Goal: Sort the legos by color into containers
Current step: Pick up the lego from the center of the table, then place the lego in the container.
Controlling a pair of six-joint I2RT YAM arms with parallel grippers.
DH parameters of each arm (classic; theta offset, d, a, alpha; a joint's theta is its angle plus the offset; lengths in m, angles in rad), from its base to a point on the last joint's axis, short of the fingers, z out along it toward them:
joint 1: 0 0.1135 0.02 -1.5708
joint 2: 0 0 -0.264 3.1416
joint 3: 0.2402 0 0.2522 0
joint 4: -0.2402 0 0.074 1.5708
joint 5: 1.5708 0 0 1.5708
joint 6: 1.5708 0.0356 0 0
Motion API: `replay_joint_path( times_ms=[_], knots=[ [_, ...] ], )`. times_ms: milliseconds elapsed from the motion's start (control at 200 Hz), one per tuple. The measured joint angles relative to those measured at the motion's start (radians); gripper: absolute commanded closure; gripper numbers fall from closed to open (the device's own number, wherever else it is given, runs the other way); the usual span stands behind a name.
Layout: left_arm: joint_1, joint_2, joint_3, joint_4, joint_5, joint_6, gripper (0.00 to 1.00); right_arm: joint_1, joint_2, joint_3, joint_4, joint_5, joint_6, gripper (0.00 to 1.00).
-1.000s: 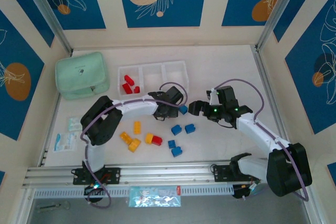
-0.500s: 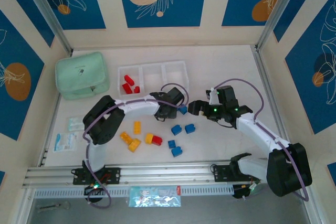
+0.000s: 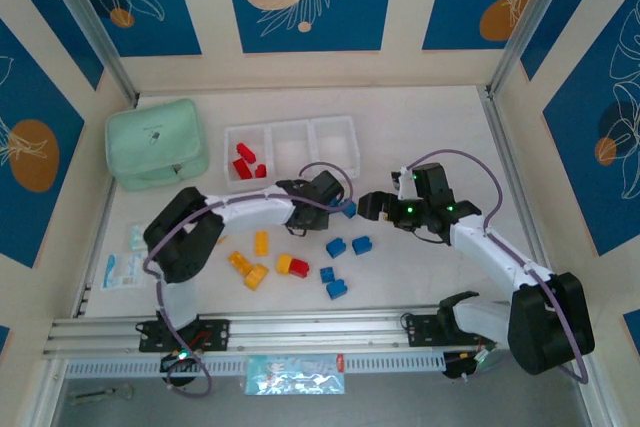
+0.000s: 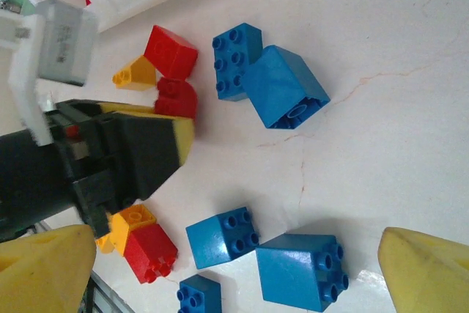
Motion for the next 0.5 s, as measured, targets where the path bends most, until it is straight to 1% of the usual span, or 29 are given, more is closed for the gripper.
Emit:
replay_joint_path(
  times_ms=[165, 310, 415, 500],
  knots=[
    [0.0, -0.162, -0.079, -0.021, -0.03, 0.001, 0.77, 0.069, 0.005, 0.048, -0.014, 0.006, -0.011, 0.01],
    [0.009, -0.296, -0.101, -0.061, -0.08, 0.016, 0.78, 0.152, 0.047, 0.101, -0.009, 0.024, -0.01, 0.01],
    [0.04, -0.373, -0.101, -0.076, -0.108, 0.05, 0.79, 0.211, 0.088, 0.122, 0.009, 0.039, 0.002, 0.01],
    [0.104, -0.404, -0.096, -0.084, -0.117, 0.09, 0.79, 0.255, 0.128, 0.14, 0.026, 0.053, 0.014, 0.01]
  ],
)
